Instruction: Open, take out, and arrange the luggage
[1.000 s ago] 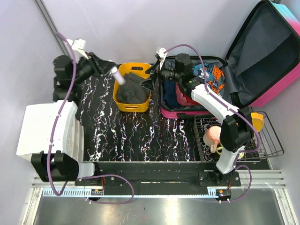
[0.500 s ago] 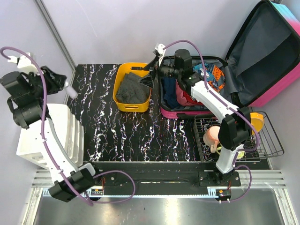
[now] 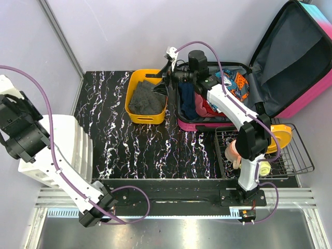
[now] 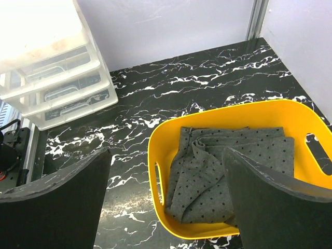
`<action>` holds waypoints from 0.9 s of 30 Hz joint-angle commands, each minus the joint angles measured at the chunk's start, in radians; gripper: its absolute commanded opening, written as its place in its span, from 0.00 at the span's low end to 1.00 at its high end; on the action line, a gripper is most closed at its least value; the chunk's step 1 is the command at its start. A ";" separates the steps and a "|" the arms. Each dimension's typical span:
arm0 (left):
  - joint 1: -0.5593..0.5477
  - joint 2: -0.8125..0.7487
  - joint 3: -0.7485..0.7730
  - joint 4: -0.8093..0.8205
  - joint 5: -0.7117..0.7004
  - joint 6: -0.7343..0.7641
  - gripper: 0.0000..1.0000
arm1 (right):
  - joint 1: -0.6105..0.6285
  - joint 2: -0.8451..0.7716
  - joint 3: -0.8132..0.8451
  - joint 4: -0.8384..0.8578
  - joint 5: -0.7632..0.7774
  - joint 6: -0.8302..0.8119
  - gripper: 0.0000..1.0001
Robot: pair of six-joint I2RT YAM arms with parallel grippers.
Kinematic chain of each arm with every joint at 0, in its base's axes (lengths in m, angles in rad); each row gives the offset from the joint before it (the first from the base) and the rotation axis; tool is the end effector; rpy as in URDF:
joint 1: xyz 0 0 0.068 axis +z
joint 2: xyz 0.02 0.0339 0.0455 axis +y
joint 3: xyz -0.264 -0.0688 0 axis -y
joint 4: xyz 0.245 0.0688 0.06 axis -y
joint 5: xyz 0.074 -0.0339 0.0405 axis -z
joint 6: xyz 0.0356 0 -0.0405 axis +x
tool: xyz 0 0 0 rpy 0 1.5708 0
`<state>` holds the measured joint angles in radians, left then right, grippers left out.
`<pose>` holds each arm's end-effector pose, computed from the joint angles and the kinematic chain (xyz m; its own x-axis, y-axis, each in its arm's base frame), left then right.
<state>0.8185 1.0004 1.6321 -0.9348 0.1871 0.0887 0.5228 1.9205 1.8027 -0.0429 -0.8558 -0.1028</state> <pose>0.1031 0.1004 0.4963 -0.2560 -0.1461 -0.9556 -0.5757 0.8172 0.0292 0.3824 0.2514 0.3767 -0.0380 -0.0996 -0.9943 -0.9822 0.1866 0.0189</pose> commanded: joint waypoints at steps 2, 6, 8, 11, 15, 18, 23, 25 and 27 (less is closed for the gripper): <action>0.059 -0.042 -0.055 0.082 -0.136 0.092 0.00 | 0.009 0.028 0.084 -0.026 -0.043 -0.025 0.97; 0.079 -0.052 -0.100 0.135 -0.147 0.128 0.00 | 0.011 0.041 0.096 -0.026 -0.048 -0.023 0.96; 0.090 -0.052 -0.127 0.172 -0.137 0.141 0.00 | 0.013 0.049 0.099 -0.023 -0.051 -0.020 0.96; 0.105 -0.046 -0.150 0.220 -0.111 0.143 0.00 | 0.011 0.055 0.106 -0.015 -0.051 -0.017 0.96; 0.108 -0.033 -0.169 0.286 -0.084 0.138 0.00 | 0.013 0.058 0.103 -0.012 -0.054 -0.014 0.96; 0.114 -0.023 -0.190 0.330 -0.060 0.129 0.00 | 0.013 0.055 0.096 -0.011 -0.052 -0.012 0.96; 0.116 -0.040 -0.287 0.399 0.009 0.086 0.00 | 0.013 0.049 0.086 -0.008 -0.045 -0.014 0.96; 0.116 -0.060 -0.343 0.424 0.017 0.074 0.01 | 0.014 0.046 0.081 -0.006 -0.043 -0.018 0.97; 0.116 -0.071 -0.377 0.458 0.021 0.068 0.02 | 0.013 0.041 0.073 -0.006 -0.043 -0.021 0.96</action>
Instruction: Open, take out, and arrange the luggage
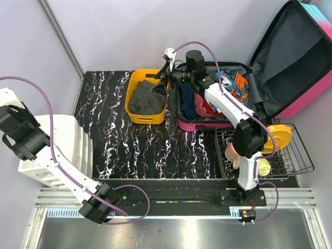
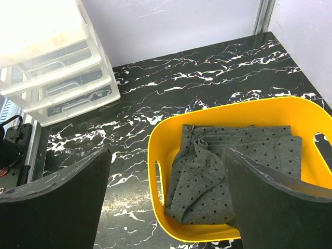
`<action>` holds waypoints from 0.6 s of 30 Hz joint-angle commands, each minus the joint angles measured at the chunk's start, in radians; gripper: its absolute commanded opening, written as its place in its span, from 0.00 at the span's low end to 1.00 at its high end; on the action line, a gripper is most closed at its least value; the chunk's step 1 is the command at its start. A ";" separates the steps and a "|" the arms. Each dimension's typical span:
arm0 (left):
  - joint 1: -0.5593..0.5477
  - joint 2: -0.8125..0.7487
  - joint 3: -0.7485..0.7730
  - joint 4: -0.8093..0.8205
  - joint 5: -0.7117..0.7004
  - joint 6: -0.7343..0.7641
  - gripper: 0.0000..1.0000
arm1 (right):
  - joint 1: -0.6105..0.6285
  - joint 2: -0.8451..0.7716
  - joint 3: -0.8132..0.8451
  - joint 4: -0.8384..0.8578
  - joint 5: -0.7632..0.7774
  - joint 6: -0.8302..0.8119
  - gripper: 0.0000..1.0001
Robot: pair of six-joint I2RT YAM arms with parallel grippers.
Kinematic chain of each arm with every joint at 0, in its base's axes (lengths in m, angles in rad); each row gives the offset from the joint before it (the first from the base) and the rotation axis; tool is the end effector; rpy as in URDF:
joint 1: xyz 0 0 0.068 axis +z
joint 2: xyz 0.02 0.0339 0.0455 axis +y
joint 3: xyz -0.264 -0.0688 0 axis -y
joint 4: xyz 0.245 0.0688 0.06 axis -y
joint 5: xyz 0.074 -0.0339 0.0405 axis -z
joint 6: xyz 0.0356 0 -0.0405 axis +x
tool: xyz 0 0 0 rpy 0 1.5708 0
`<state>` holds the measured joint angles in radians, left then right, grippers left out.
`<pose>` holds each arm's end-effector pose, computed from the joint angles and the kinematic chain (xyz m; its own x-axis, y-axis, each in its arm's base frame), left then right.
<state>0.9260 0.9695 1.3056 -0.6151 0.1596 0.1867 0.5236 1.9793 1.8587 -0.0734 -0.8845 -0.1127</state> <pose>0.1170 0.1461 0.4386 -0.2921 -0.0835 -0.9527 -0.6544 0.7439 0.1354 0.3933 0.2589 0.3673 -0.0563 -0.1148 -0.9918 -0.9868 0.1573 0.0378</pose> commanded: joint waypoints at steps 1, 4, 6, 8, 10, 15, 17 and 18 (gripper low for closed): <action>0.008 -0.044 -0.072 0.143 0.058 -0.041 0.02 | 0.012 -0.020 0.014 0.026 -0.016 -0.012 0.97; 0.008 -0.054 -0.095 0.144 0.054 -0.061 0.25 | 0.012 -0.026 0.007 0.021 -0.016 -0.013 0.97; 0.010 -0.060 -0.095 0.132 0.049 -0.064 0.61 | 0.013 -0.027 0.007 0.018 -0.011 -0.016 0.97; 0.008 -0.072 -0.088 0.121 0.046 -0.069 0.82 | 0.012 -0.027 0.010 0.011 -0.002 -0.013 0.97; 0.008 -0.084 -0.063 0.110 0.046 -0.070 0.94 | 0.012 -0.025 0.014 0.001 0.001 -0.012 0.97; 0.008 -0.080 0.053 0.043 0.104 -0.073 0.99 | 0.009 -0.025 0.016 -0.011 0.035 -0.001 0.98; 0.004 -0.069 0.119 0.014 0.191 -0.088 0.99 | -0.002 -0.022 0.028 -0.017 0.064 0.030 0.98; 0.002 -0.063 0.136 0.005 0.231 -0.095 0.99 | -0.008 -0.010 0.037 -0.020 0.073 0.044 0.98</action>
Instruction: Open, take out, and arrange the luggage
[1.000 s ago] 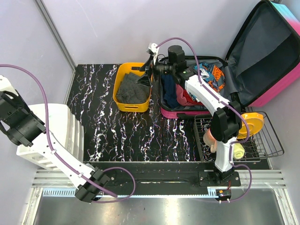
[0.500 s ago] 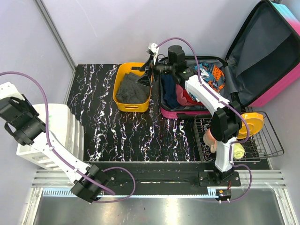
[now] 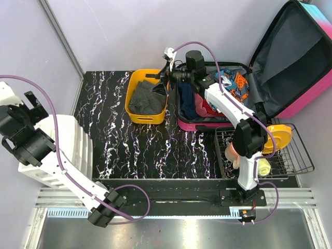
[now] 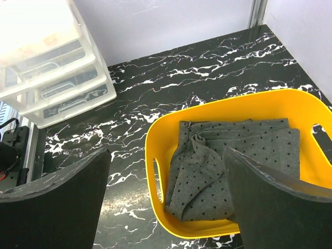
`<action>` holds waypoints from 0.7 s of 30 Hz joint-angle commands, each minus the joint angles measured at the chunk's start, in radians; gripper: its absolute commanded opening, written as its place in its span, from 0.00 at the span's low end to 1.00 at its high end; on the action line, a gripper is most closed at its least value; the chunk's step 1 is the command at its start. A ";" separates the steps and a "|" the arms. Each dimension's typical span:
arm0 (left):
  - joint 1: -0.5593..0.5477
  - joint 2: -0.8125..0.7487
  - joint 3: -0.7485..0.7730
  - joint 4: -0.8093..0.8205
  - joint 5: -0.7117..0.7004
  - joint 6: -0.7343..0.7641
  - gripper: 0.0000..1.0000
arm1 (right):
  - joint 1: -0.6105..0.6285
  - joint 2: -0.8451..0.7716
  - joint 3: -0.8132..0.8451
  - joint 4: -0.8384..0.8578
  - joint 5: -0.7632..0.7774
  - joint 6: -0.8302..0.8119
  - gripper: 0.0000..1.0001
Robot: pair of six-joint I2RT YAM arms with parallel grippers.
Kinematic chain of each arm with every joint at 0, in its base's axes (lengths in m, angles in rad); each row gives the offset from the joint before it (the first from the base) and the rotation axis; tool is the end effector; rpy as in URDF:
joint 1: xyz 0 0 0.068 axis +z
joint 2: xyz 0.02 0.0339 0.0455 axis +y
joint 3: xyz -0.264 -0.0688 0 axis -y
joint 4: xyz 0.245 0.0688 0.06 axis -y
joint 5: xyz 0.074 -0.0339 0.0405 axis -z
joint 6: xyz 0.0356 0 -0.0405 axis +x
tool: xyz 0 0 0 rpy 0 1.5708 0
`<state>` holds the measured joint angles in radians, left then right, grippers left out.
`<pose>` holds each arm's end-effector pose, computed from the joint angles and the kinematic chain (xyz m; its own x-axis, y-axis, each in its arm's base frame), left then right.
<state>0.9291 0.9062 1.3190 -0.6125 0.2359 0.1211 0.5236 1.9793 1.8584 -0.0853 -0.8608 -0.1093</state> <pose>0.1048 0.1264 0.4530 -0.1954 -0.0653 -0.9785 -0.6227 0.7791 0.0724 0.3939 0.2586 0.3659 -0.0706 -0.1229 -0.9899 -0.9823 0.1810 0.0476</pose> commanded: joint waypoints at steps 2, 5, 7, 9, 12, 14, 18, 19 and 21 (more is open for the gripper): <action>-0.016 0.031 0.173 -0.039 0.281 -0.049 0.99 | -0.039 0.007 0.076 -0.034 0.074 0.097 0.98; -0.100 0.088 0.210 -0.104 0.329 -0.055 0.99 | -0.097 0.056 0.152 -0.103 0.106 0.180 0.97; -0.245 0.127 0.221 -0.145 0.263 -0.013 0.99 | -0.134 0.096 0.191 -0.172 0.141 0.210 0.97; -0.346 0.151 0.218 -0.161 0.215 0.011 0.99 | -0.189 0.136 0.241 -0.223 0.175 0.215 0.96; -0.473 0.197 0.203 -0.161 0.197 0.023 0.99 | -0.258 0.189 0.311 -0.333 0.267 0.174 0.95; -0.512 0.235 0.197 -0.153 0.226 0.023 0.99 | -0.286 0.217 0.356 -0.415 0.354 0.076 0.95; -0.567 0.296 0.221 -0.144 0.235 0.041 0.99 | -0.350 0.292 0.383 -0.459 0.525 -0.045 0.97; -0.594 0.319 0.238 -0.142 0.226 0.051 0.99 | -0.361 0.306 0.390 -0.459 0.573 -0.058 0.97; -0.621 0.342 0.255 -0.142 0.212 0.055 0.99 | -0.379 0.357 0.430 -0.459 0.600 -0.075 0.97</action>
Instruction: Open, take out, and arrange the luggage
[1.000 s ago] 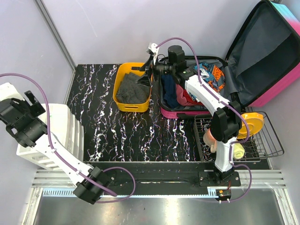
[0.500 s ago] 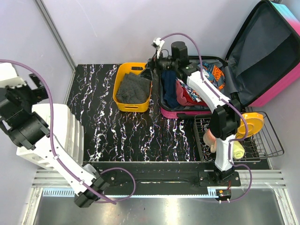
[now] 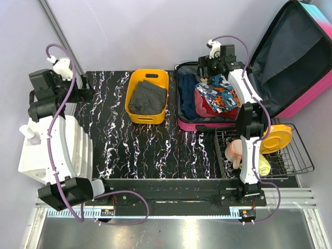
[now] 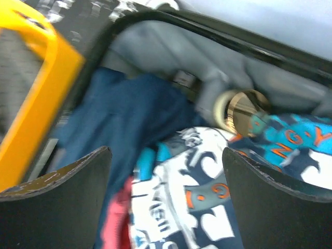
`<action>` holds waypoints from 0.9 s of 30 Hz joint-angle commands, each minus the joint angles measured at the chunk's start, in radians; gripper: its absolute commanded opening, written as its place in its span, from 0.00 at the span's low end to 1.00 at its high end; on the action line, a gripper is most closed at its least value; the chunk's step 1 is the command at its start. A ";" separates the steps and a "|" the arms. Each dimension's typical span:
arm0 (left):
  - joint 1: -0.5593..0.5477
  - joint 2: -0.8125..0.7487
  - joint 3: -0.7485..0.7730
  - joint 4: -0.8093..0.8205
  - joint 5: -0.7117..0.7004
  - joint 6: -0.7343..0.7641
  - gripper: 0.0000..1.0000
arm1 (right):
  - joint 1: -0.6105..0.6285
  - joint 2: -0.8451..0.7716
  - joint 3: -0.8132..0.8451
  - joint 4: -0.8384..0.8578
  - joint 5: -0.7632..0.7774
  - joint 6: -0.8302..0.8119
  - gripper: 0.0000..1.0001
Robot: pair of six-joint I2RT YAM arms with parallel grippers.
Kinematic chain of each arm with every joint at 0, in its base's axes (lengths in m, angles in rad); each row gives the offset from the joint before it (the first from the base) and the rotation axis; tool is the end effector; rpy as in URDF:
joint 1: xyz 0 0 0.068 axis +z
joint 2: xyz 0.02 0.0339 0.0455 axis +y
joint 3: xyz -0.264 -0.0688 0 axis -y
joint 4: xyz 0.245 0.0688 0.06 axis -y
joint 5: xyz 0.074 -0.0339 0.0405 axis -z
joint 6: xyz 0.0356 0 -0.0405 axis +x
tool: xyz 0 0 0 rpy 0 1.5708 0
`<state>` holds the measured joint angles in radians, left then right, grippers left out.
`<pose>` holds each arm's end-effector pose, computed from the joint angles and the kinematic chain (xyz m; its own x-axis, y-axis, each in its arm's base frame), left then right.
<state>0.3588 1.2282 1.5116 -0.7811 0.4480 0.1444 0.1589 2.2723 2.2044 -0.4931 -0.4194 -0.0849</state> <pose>0.2329 0.0709 0.4376 -0.4366 -0.0252 -0.8993 0.1038 0.9915 -0.0782 0.5201 0.0980 0.3017 -0.4823 -0.1557 -0.8620 -0.5278 0.8371 0.1441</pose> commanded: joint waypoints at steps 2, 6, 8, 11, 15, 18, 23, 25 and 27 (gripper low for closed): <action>-0.078 0.048 0.081 0.026 -0.014 0.037 0.99 | -0.032 0.110 0.159 -0.050 0.231 -0.072 0.97; -0.107 0.088 0.101 0.025 -0.037 0.047 0.99 | -0.041 0.225 0.282 -0.078 0.199 -0.024 0.95; -0.119 0.099 0.104 0.023 -0.052 0.067 0.99 | -0.042 0.248 0.304 -0.052 0.169 0.008 0.94; -0.130 0.123 0.127 0.006 -0.061 0.092 0.99 | -0.042 0.277 0.305 -0.004 0.160 0.053 0.92; -0.139 0.151 0.163 -0.014 -0.075 0.101 0.99 | -0.042 0.314 0.304 0.028 0.186 0.079 0.91; -0.146 0.154 0.164 -0.015 -0.084 0.101 0.99 | -0.042 0.325 0.295 0.044 0.208 0.131 0.91; -0.156 0.160 0.165 -0.017 -0.094 0.101 0.99 | -0.042 0.348 0.287 0.060 0.243 0.180 0.91; -0.158 0.165 0.170 -0.015 -0.097 0.103 0.99 | -0.042 0.362 0.291 0.064 0.267 0.197 0.91; -0.159 0.166 0.174 -0.014 -0.098 0.103 0.99 | -0.042 0.369 0.294 0.064 0.283 0.212 0.91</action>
<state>0.2058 1.3872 1.6325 -0.8223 0.3725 0.2367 0.1131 2.5912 2.4596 -0.4751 -0.1986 0.0704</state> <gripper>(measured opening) 0.988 0.909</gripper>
